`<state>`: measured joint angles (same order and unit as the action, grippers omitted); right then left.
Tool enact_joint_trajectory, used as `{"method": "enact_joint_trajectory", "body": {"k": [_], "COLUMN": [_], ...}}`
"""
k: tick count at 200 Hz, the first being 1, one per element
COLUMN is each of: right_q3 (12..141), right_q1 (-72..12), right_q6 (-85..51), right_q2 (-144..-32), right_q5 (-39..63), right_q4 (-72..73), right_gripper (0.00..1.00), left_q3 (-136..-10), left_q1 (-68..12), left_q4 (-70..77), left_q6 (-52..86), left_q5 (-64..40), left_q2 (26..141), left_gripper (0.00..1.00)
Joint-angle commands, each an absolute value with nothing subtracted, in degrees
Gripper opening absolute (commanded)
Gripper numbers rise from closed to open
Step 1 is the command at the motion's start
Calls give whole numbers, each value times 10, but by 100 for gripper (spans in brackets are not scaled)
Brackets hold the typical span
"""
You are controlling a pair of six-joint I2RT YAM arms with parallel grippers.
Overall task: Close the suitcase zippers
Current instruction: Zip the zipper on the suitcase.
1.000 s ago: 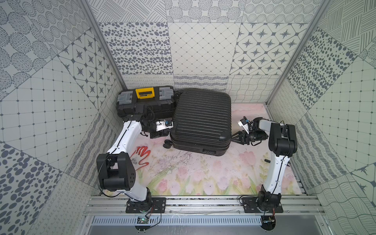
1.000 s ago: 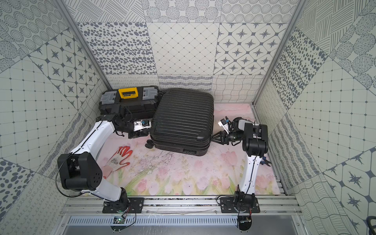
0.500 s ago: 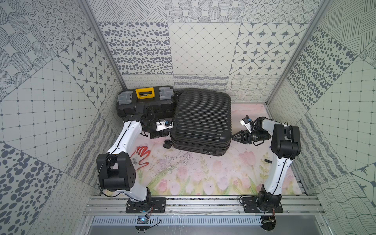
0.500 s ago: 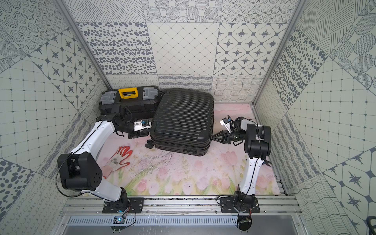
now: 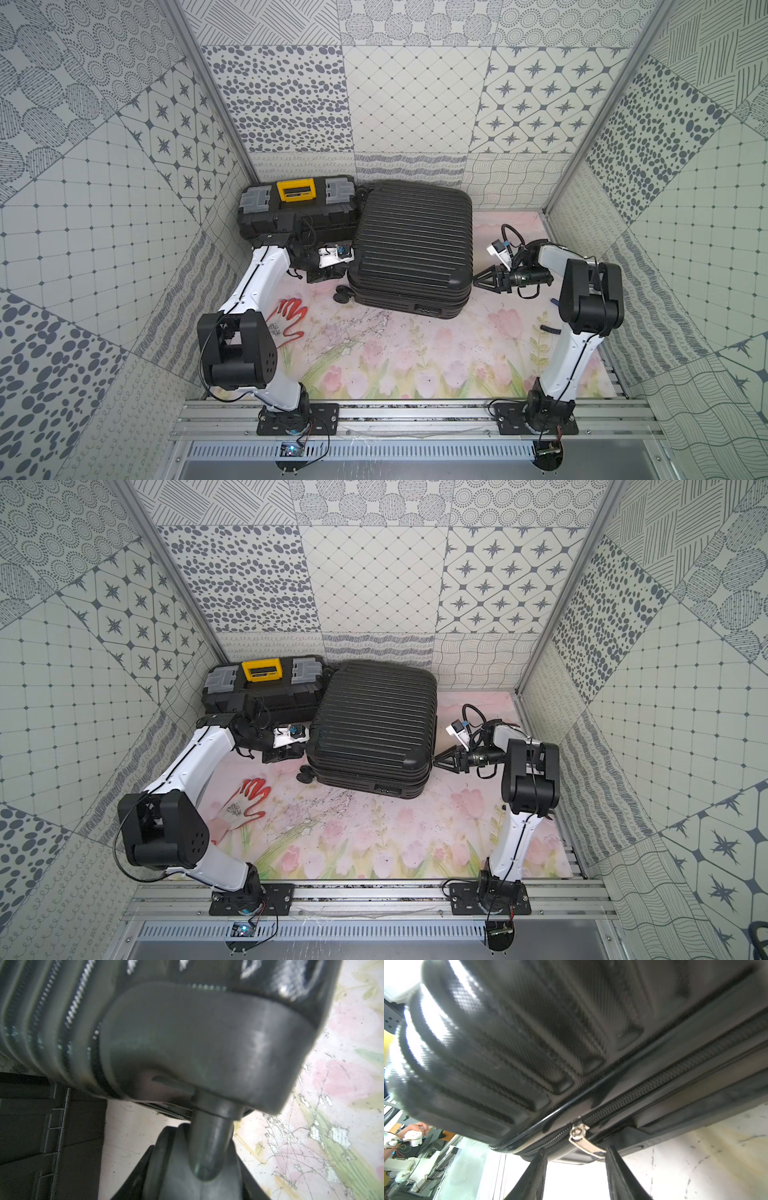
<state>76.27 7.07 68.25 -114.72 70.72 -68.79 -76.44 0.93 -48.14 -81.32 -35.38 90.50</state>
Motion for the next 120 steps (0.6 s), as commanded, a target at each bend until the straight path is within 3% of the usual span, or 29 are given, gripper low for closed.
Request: {"method": "enact_joint_trajectory", "body": {"k": [1,76,120], "right_q3": [764,694,639], "right_q1": [62,33,19], "right_q6": [665,594,566], "right_q2": [-1134,-1066,-1021], "right_q5": [690,631,624], "right_q4": [-652,-491,-419], "right_gripper": [48,47,37], "left_q3": [-769,-762,-769], "left_q1": [12,11,7], "left_q4": [-475,-474,-473], "left_q6": [-699,-699,-698], "left_q5": [-326,-324,-328], "left_q2": [912,907,915], "left_gripper": [0,0,0]}}
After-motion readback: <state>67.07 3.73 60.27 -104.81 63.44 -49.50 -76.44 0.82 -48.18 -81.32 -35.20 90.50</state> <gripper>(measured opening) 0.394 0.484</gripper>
